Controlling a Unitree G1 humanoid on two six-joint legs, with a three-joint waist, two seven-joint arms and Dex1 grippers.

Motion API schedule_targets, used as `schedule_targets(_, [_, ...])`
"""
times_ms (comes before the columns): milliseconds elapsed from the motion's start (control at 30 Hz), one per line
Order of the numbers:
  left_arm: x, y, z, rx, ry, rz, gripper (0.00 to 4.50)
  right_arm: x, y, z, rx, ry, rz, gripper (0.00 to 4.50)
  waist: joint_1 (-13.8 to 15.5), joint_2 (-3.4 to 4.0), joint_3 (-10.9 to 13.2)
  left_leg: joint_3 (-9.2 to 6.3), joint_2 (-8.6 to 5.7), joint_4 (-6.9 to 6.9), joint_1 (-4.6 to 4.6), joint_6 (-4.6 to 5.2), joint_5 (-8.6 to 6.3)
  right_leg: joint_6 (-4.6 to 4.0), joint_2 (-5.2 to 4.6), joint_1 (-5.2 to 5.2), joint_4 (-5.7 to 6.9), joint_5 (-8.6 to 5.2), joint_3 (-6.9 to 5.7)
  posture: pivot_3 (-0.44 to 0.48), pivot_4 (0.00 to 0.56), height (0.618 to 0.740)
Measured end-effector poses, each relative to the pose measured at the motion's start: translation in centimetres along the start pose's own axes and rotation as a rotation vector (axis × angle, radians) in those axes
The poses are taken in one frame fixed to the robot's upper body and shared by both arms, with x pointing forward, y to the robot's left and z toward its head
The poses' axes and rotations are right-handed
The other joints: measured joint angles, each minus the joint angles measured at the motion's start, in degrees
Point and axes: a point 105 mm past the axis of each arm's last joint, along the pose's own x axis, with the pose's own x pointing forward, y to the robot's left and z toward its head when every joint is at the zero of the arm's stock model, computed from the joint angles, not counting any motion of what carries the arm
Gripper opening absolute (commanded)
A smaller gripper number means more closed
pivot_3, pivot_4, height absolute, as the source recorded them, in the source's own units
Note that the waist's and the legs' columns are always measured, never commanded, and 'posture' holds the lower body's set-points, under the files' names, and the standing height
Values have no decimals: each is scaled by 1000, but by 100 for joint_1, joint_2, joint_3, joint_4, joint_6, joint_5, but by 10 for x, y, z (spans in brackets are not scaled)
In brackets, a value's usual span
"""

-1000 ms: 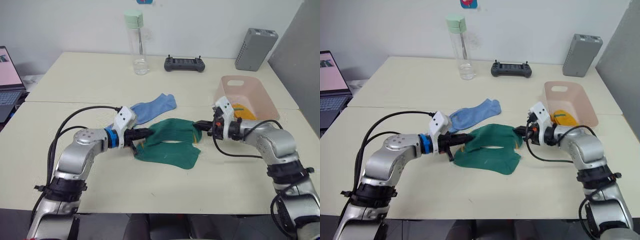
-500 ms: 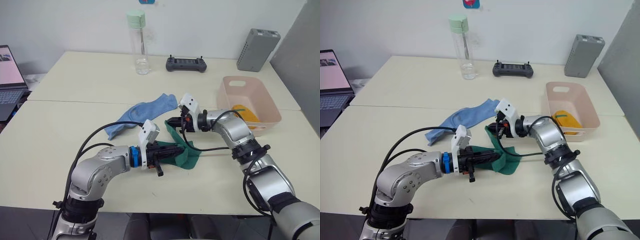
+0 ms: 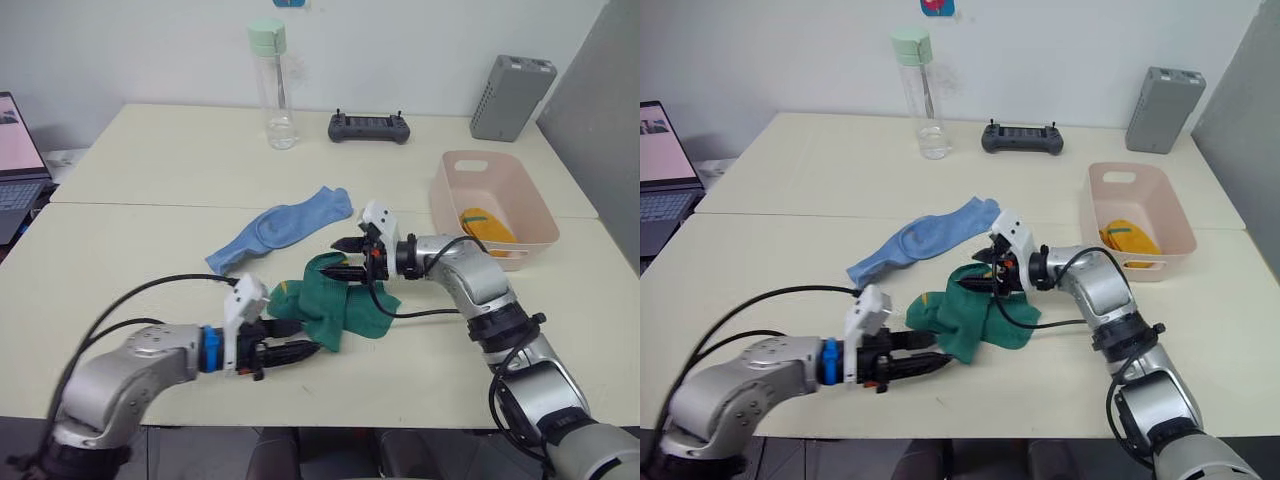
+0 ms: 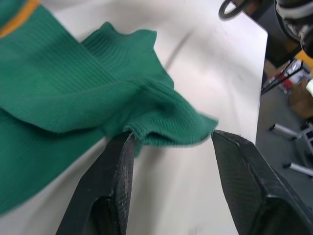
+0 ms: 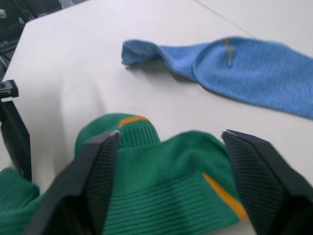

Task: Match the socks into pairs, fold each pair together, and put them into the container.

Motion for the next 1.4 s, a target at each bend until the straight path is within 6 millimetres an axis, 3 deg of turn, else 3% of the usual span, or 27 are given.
schedule_targets(133, [-17,0,28,102,-16,-37,2416,-14,1,-1,1,-15,-38,4486,79,3,3,2,-8,-3,-4,0,0,-10,-7,-21,-6,-14,-2,0,150,740])
schedule_targets(233, [-23,11,54,177,-65,-26,2416,-37,4,-4,-16,-13,-70,4486,125,1,2,13,-12,-3,-4,-1,0,-7,-15,-11,-11,-23,4,0,150,740])
schedule_targets(367, [-17,2,59,213,-44,-107,2416,-51,8,-18,27,3,-103,4486,51,2,2,17,-8,-21,-7,-1,-1,9,-13,-15,-5,-8,6,0,150,740])
schedule_targets(600, [-9,-13,49,213,3,-219,2416,-59,2,-17,19,12,-163,4486,-47,4,4,6,5,-23,-7,0,-1,-1,6,-15,1,-11,1,0,150,740])
schedule_targets(800, [-7,-18,87,318,-68,-248,2416,-62,4,-20,16,19,-170,4486,-1,2,5,9,0,-14,-7,1,0,21,4,-10,-3,-10,8,0,150,740])
schedule_targets(900, [-5,0,109,351,-121,-198,2416,-67,2,-21,1,26,-180,4486,37,3,5,2,0,-13,-7,2,0,21,7,-11,-1,-10,1,0,150,740])
schedule_targets(1000, [2,36,123,426,-156,-53,2416,-71,3,-20,-49,20,-184,4486,50,5,4,5,-3,-13,-7,1,0,21,6,-7,-3,-10,4,0,150,740])
schedule_targets(1133, [26,87,119,463,-157,125,2416,-74,9,-17,-150,32,-173,4486,80,4,4,3,-4,-12,-14,2,0,12,6,-9,-4,-5,2,0,150,740])
schedule_targets(1200, [41,106,119,498,-146,186,2416,-69,22,-13,-189,22,-127,4486,105,4,4,1,-4,-13,-18,2,0,-3,7,-12,-2,4,1,0,150,740])
schedule_targets(1400, [78,128,90,533,-37,162,2416,-65,40,-12,-212,15,-63,4486,86,4,4,-1,-5,-13,-22,2,0,-4,7,-13,-2,5,-1,0,150,740])
